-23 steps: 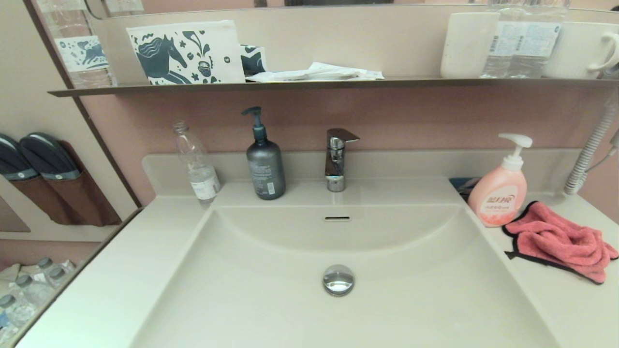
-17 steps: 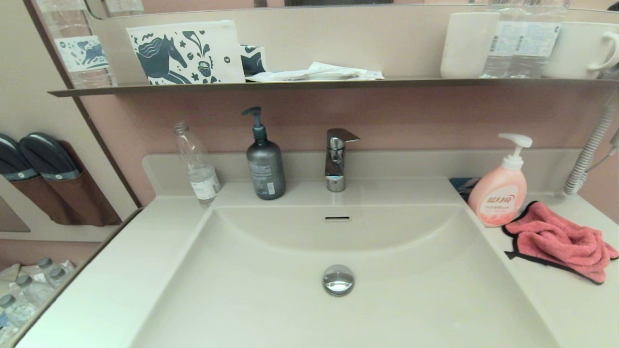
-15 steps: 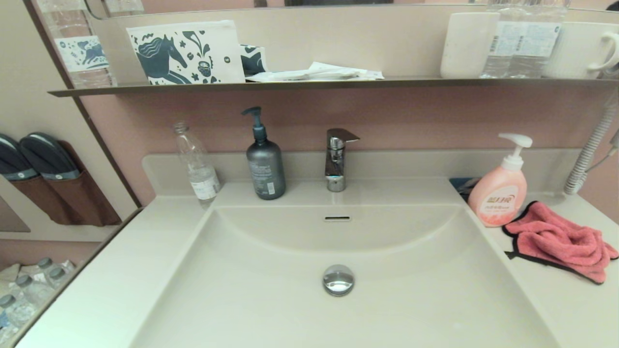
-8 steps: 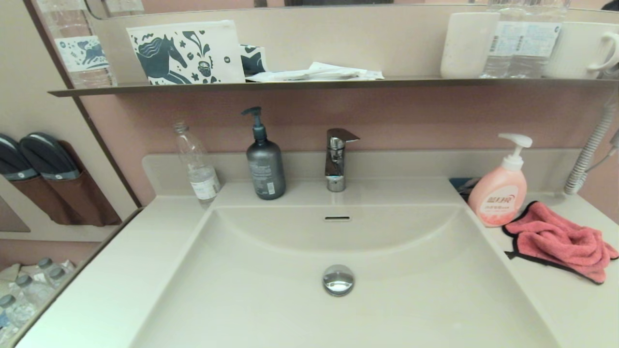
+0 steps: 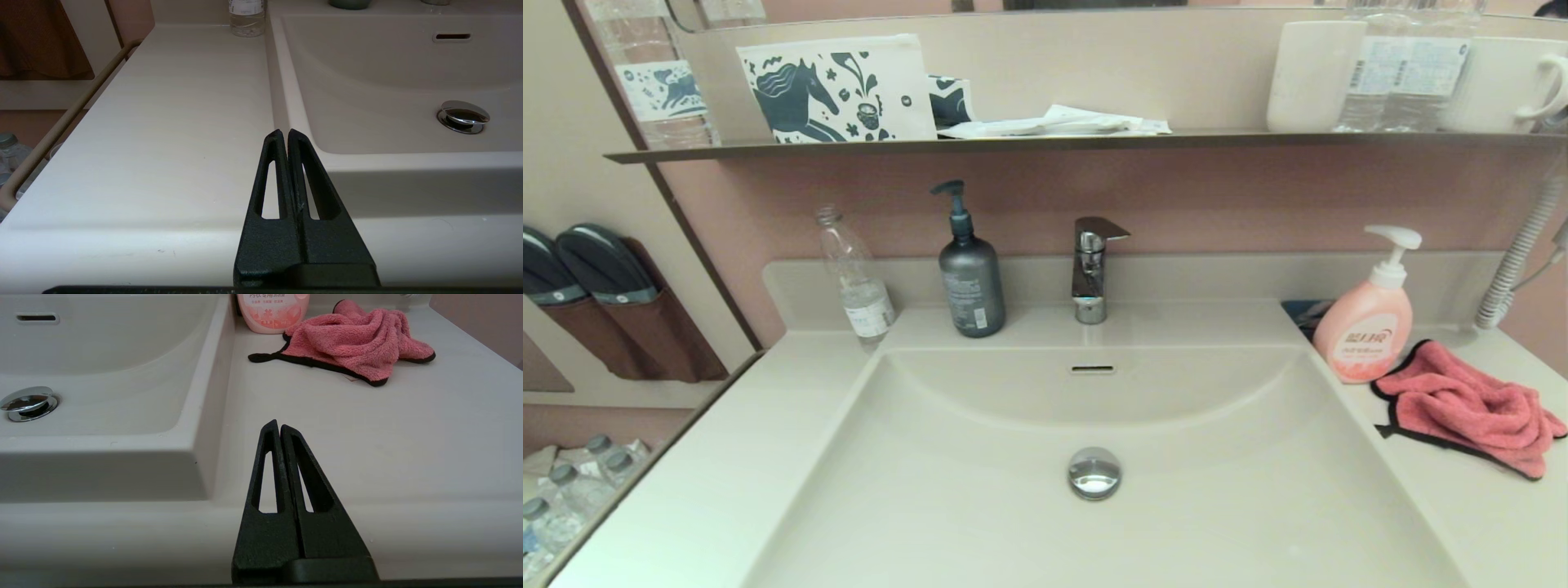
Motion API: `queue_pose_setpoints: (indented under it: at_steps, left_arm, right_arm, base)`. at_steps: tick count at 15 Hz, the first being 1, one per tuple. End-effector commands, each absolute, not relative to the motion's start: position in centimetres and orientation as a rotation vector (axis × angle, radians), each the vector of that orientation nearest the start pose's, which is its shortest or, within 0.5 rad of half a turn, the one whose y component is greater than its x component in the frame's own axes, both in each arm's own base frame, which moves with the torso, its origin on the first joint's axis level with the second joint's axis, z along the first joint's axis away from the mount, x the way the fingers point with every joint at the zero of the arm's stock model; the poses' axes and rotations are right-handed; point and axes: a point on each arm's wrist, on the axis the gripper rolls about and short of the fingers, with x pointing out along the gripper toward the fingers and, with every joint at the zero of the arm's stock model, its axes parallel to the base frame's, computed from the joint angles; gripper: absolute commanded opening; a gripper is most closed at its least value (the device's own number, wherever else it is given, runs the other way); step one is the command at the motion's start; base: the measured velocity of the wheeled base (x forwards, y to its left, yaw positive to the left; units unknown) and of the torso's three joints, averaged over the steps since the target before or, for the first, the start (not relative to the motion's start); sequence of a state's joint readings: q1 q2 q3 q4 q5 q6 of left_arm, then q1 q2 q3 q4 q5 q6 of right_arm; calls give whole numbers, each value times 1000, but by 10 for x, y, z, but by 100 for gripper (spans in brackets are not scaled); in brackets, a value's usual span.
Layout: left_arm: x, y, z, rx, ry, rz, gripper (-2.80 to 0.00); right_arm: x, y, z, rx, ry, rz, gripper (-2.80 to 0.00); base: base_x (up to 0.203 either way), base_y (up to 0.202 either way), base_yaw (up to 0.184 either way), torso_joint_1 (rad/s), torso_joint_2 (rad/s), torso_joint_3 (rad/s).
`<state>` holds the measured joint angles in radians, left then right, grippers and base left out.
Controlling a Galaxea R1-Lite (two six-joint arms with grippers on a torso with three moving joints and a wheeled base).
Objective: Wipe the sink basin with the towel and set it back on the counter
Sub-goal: Turn on the faucet
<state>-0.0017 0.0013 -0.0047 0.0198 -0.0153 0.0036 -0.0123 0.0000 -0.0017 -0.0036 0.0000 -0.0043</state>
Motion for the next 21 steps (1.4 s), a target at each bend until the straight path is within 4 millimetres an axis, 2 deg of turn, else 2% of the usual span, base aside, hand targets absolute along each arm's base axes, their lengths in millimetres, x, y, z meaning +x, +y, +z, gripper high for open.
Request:
queue_pose_setpoints:
  at_steps: [1,7,10,15,19,21]
  left_arm:
    - [-23,0,75,3,17,-18,-280]
    - [-24,0,77,9,7,-22,-280]
    - [-28,-1,98,10,-35,-46,-280]
    - [-16,-2,133,8,27,-102,-280]
    - [6,-3,170,3,94,-150,-280]
    - [26,-4,185,0,120,-160,-280]
  right_arm:
    - [-23,0,76,-5,-4,-12,-280]
    - [-23,0,76,-5,-5,-12,-280]
    - [-23,0,76,-5,-3,-12,-280]
    - [-23,0,76,-5,-5,-12,-280]
    - [-23,0,76,-5,-5,-12,-280]
    - [-23,0,76,-5,-5,-12,-280]
  base:
    - [0,0,0,0,0,0]
    - [0,0,0,0,0,0]
    - [0,0,0,0,0,0]
    - [0,0,0,0,0,0]
    - [0,0,0,0,0,0]
    - [0,0,0,0,0,0]
